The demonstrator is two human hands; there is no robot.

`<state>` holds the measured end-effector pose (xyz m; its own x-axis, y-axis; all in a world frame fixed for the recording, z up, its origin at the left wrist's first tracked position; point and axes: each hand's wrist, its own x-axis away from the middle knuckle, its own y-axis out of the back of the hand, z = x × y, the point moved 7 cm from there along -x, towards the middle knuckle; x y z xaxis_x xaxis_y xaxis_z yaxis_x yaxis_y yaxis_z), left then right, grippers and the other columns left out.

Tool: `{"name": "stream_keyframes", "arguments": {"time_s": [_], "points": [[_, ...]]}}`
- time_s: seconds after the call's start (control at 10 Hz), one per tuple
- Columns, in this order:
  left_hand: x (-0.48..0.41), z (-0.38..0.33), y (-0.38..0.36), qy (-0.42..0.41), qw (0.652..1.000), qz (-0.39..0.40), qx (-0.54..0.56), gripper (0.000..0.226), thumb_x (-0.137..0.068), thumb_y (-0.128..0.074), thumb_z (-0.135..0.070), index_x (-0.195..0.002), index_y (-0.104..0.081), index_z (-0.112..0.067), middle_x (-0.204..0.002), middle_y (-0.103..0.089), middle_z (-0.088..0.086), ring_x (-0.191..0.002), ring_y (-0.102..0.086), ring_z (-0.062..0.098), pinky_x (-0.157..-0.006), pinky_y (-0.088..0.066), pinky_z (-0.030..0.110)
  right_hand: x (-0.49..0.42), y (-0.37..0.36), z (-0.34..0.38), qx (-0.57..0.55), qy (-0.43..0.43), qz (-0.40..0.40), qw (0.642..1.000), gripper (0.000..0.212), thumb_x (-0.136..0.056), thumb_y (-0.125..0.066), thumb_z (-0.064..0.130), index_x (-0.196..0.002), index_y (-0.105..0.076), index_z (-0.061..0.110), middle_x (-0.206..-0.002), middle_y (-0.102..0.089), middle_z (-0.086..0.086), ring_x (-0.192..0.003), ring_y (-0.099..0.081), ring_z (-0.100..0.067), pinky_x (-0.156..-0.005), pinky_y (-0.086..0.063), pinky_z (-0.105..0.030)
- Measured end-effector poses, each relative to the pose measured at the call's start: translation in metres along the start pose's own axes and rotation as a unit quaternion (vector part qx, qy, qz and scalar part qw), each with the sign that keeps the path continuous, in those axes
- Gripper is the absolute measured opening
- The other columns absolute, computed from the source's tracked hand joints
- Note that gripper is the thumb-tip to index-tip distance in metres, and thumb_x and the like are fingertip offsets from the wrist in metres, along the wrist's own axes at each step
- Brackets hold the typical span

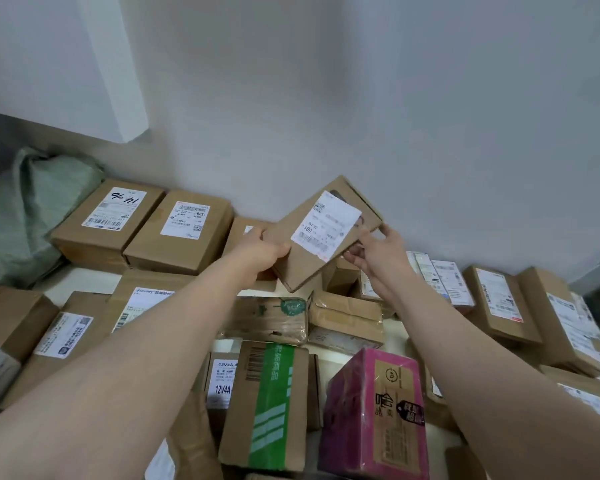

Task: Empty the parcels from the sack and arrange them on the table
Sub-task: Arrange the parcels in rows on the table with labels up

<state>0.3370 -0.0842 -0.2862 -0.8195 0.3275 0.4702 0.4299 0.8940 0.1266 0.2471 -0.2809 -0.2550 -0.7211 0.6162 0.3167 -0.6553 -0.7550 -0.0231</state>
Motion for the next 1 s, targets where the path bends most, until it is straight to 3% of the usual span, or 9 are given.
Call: {"name": "stream_keyframes", "arguments": {"time_s": [0.2,0.3,0.4,0.5,0.6,0.7,0.8,0.9,1.0], "points": [[-0.017,0.021,-0.003,0.107,0.994,-0.02,0.001,0.004,-0.099,-0.05,-0.005,-0.099,-0.053,-0.004,-0.084,-0.061,0.012,-0.072,-0.063,0.026,-0.075,-0.059,0.043,-0.015,-0.04,-0.026,0.105,-0.013,0.088,0.99,0.051,-0.097,-0.049,0.008,-0.146,-0.035,0.01,-0.085,-0.06,0.0,-0.076,-0.055,-0.011,-0.094,-0.054,-0.04],[-0.027,0.031,-0.002,0.14,0.99,-0.017,-0.025,0.006,-0.099,-0.047,-0.001,-0.101,-0.052,-0.002,-0.085,-0.06,0.014,-0.07,-0.063,0.027,-0.067,-0.059,0.039,-0.023,-0.043,-0.039,0.123,-0.016,0.11,0.986,0.047,-0.098,-0.052,0.013,-0.143,-0.04,0.009,-0.096,-0.062,0.003,-0.081,-0.059,-0.007,-0.092,-0.055,-0.035],[-0.032,0.034,-0.008,0.156,0.987,-0.004,-0.037,0.01,-0.099,-0.041,0.005,-0.101,-0.049,-0.001,-0.086,-0.057,0.016,-0.082,-0.063,0.029,-0.073,-0.059,0.038,-0.029,-0.039,-0.051,0.142,-0.016,0.123,0.982,0.046,-0.098,-0.054,0.016,-0.142,-0.042,0.008,-0.122,-0.06,-0.004,-0.096,-0.062,-0.01,-0.085,-0.056,-0.028],[-0.036,0.036,-0.02,0.152,0.988,0.017,-0.038,0.019,-0.098,-0.039,0.009,-0.109,-0.052,0.002,-0.092,-0.06,0.016,-0.086,-0.062,0.027,-0.077,-0.057,0.034,-0.036,-0.032,-0.06,0.18,-0.007,0.104,0.978,0.04,-0.097,-0.054,0.016,-0.137,-0.049,0.012,-0.123,-0.061,-0.003,-0.108,-0.061,-0.015,-0.082,-0.056,-0.026],[-0.034,0.032,-0.035,0.139,0.985,0.053,-0.089,0.036,-0.098,-0.039,0.011,-0.133,-0.048,0.008,-0.131,-0.056,0.022,-0.11,-0.061,0.031,-0.05,-0.052,0.016,-0.038,-0.02,-0.065,0.222,0.01,0.082,0.972,0.036,-0.096,-0.053,0.016,-0.133,-0.053,0.015,-0.107,-0.063,-0.001,-0.09,-0.064,-0.014,-0.087,-0.058,-0.037],[-0.029,0.026,-0.043,0.119,0.982,0.057,-0.133,0.042,-0.1,-0.039,0.005,-0.141,-0.034,0.014,-0.149,-0.038,0.025,-0.136,-0.041,0.033,-0.055,-0.05,0.014,-0.038,-0.004,-0.062,0.329,0.057,0.075,0.94,0.033,-0.095,-0.055,0.02,-0.127,-0.058,0.02,-0.113,-0.063,0.004,-0.098,-0.064,-0.015,-0.093,-0.055,-0.039],[-0.051,0.041,-0.05,0.108,0.972,0.068,-0.197,0.035,-0.1,-0.04,0.002,-0.132,-0.052,0.0,-0.142,-0.05,0.01,-0.109,-0.058,0.023,-0.091,-0.05,0.026,-0.036,0.01,-0.057,0.392,0.084,0.08,0.913,0.029,-0.093,-0.057,0.019,-0.121,-0.062,0.022,-0.114,-0.065,0.007,-0.103,-0.063,-0.013,-0.095,-0.052,-0.037],[-0.058,0.04,-0.056,0.084,0.974,0.056,-0.204,0.034,-0.097,-0.045,-0.003,-0.129,-0.054,0.0,-0.138,-0.052,0.013,-0.102,-0.054,0.021,-0.104,-0.047,0.038,-0.029,0.02,-0.056,0.404,0.094,0.104,0.904,0.027,-0.09,-0.062,0.019,-0.117,-0.064,0.023,-0.107,-0.066,0.011,-0.103,-0.063,-0.01,-0.098,-0.05,-0.036],[-0.047,0.027,-0.063,0.038,0.962,0.048,-0.265,0.036,-0.099,-0.045,-0.013,-0.133,-0.051,-0.003,-0.134,-0.052,0.012,-0.117,-0.054,0.029,-0.099,-0.046,0.034,-0.012,0.028,-0.058,0.437,0.083,0.185,0.877,0.046,-0.085,-0.073,0.031,-0.128,-0.057,0.024,-0.118,-0.063,0.01,-0.112,-0.058,-0.007,-0.096,-0.044,-0.019]]}}
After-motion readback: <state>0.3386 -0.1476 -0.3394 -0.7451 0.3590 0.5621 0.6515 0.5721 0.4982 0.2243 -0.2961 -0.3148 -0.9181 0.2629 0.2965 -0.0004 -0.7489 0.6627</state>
